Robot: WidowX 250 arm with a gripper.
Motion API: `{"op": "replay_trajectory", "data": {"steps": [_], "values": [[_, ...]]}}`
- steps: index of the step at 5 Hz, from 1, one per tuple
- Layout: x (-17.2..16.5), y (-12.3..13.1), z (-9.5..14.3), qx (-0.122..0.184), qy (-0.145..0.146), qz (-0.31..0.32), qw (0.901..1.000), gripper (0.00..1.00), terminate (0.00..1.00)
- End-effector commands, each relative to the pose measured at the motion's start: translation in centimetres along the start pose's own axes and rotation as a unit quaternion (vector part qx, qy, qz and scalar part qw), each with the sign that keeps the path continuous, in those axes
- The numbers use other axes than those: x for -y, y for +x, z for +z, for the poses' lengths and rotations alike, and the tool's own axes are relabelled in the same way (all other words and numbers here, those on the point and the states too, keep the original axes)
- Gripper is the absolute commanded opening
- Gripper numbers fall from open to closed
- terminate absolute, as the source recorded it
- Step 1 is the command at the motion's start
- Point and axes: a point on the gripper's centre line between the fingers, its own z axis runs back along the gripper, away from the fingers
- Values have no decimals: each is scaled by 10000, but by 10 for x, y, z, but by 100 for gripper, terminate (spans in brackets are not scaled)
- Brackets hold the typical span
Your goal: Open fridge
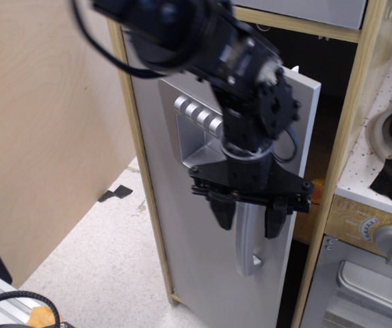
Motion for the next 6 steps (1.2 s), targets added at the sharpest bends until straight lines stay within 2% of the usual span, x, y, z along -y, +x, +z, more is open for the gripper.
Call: {"op": "replay_trajectory", "data": {"steps": [1,2,3,4,5,6], "values": [[46,-7,5,-303,-366,-49,9989,100,0],[77,-1,1,-344,-501,-603,9963,100,0],[108,3,0,-149,-412,-939,9946,100,0],[128,5,-3,249,-267,-1247,9915,100,0],[127,22,-5,416,-377,-1659,9846,100,0],[108,43,-1,494,-325,-1953,9790,100,0]]}}
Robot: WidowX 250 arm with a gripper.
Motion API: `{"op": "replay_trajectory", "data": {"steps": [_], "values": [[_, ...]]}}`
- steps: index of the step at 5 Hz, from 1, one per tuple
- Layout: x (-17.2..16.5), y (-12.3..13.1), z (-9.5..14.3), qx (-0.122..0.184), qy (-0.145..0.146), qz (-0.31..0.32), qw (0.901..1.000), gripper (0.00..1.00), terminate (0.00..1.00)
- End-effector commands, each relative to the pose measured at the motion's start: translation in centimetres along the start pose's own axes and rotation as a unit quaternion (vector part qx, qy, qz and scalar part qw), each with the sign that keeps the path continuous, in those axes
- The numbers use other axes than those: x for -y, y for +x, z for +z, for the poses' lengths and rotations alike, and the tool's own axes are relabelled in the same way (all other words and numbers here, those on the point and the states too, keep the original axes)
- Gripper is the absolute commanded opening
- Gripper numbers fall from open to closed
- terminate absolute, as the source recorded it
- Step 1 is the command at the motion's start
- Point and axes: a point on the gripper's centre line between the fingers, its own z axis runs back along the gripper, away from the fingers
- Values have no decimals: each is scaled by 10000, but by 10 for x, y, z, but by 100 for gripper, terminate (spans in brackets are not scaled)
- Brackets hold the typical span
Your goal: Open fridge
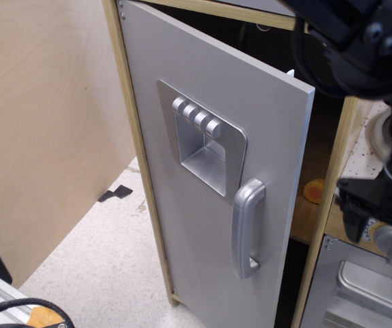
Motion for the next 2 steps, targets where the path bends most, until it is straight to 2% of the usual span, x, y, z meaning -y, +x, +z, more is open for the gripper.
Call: {"op": "replay_trajectory", "data": {"steps": [1,2], "values": [[-35,32,27,269,173,-468,9984,100,0],[-48,33,36,156,258,-492,9983,100,0]]}}
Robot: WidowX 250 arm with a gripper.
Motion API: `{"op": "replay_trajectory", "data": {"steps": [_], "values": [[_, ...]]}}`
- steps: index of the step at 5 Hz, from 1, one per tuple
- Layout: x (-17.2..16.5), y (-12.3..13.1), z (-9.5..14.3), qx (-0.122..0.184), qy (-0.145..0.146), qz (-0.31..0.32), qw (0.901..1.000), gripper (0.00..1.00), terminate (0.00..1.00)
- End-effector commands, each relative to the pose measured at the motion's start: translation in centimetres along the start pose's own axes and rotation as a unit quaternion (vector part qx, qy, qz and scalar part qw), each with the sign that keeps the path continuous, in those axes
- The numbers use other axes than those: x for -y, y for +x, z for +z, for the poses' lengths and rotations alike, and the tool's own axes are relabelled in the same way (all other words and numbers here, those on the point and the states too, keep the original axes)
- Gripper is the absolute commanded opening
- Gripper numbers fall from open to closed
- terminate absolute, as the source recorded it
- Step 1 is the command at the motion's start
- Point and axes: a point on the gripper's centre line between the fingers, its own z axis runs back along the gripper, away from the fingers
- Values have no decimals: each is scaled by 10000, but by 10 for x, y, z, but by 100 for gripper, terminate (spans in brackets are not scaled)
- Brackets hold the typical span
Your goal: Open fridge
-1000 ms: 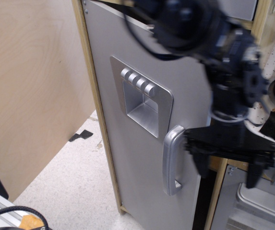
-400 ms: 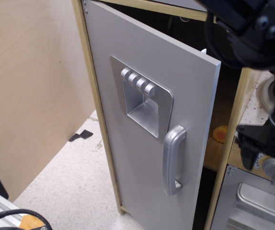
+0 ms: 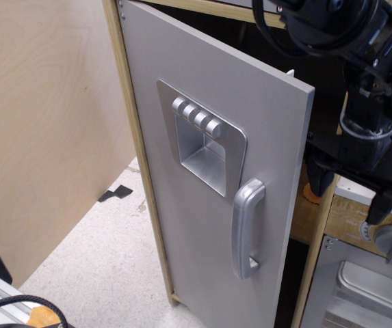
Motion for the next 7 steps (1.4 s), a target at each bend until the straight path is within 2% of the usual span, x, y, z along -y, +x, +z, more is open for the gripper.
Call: {"op": "replay_trajectory", "data": {"steps": [1,2,4,6,7], "values": [[-12,-1,37,-91,-26,291,9995,100,0],[-13,-20,47,-262,27,806,9964,100,0],[-29,-53,64,-590,-67,1319,9895,100,0],[-87,-58,78,-470,92,1193,9917,100,0],[-106,-55,79,-526,23,1114,9924,100,0]]}}
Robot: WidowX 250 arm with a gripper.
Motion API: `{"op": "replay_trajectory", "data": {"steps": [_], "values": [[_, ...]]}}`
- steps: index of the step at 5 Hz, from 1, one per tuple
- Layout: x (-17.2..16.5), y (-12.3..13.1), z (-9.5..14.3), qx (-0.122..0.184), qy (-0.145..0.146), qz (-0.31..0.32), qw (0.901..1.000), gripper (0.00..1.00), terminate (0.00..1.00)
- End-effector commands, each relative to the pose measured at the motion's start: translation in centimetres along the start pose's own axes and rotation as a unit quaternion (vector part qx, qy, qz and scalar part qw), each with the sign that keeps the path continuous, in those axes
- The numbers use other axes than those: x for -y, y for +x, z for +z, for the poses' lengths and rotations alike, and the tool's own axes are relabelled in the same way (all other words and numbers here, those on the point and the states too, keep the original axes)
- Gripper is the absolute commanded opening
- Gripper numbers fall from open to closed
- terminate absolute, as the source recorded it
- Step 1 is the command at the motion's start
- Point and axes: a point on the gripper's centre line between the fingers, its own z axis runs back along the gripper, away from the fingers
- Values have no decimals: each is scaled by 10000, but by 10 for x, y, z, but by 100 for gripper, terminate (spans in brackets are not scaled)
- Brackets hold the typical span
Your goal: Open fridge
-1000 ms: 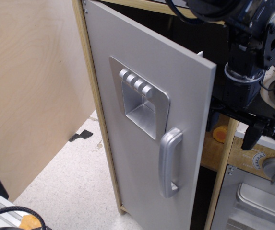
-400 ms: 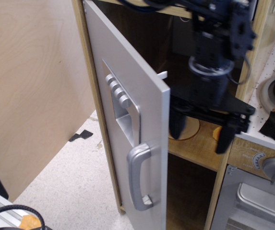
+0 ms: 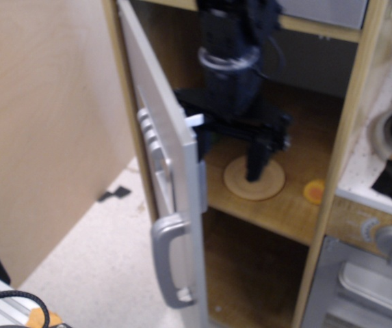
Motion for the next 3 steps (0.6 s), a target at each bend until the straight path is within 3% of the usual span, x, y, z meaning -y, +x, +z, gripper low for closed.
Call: {"op": "replay_trajectory", "data": {"steps": [1,2,3], "values": [[-34,11,15,255,23,-141,9996,100,0],[-55,9,13,348,72,-168,9992,100,0],[-63,-2,5,391,54,-138,9991,100,100]]}}
